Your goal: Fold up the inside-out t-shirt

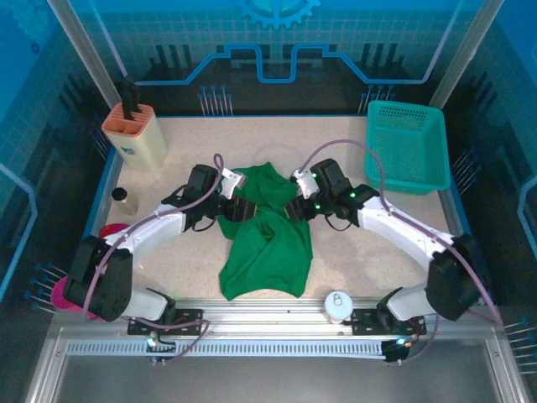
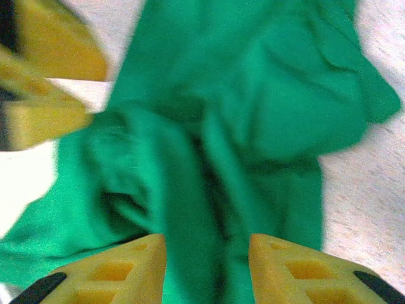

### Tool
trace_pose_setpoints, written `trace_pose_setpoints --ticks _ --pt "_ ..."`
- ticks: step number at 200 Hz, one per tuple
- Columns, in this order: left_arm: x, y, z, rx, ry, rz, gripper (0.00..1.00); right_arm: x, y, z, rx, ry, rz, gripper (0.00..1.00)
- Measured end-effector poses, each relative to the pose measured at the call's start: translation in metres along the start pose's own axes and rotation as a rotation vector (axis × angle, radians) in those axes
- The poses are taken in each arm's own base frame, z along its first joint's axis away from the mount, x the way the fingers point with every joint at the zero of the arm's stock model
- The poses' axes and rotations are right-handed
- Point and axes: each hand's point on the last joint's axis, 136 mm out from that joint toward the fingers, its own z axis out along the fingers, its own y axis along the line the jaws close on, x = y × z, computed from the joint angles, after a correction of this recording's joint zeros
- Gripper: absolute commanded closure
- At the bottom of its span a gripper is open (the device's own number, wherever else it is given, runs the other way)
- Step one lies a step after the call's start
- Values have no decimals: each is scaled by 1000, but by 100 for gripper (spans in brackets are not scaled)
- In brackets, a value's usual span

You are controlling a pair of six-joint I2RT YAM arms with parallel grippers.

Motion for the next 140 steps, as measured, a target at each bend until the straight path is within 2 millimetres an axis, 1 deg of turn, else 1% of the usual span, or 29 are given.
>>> trace_pose_setpoints --ticks 11,16,25,32,48,57,69,80,101,112,121,125,134,140 --pt "-1 4 -1 -23 -5 -9 48 2 21 4 -52 -9 -10 57" --pt "1 8 0 -38 0 -27 48 7 30 10 -76 5 -9 57" --pt "5 15 2 -59 15 -51 48 17 40 23 -101 42 -2 57" --pt "9 21 4 -78 26 -78 48 24 43 34 -112 73 13 56" --pt "21 29 7 -105 44 -128 48 39 39 58 -106 131 53 56" --pt "28 32 7 -113 52 -158 48 46 35 68 -95 163 77 56" --pt "34 33 6 -119 63 -186 48 52 31 79 -80 193 101 56" --pt "35 34 4 -122 63 -201 48 52 28 87 -67 205 115 56" --pt "28 29 -4 -116 30 -216 48 46 23 97 -44 200 132 58" --pt "26 24 -9 -106 12 -227 48 42 22 102 -33 195 132 65" --pt "25 20 -14 -93 -2 -239 48 39 20 105 -23 188 134 82" --pt "25 17 -16 -82 -10 -246 48 38 20 107 -21 187 130 88" --pt "25 12 -20 -61 -26 -260 48 37 20 109 -18 184 134 98" --pt "25 8 -22 -45 -38 -272 47 36 20 110 -22 185 137 100"
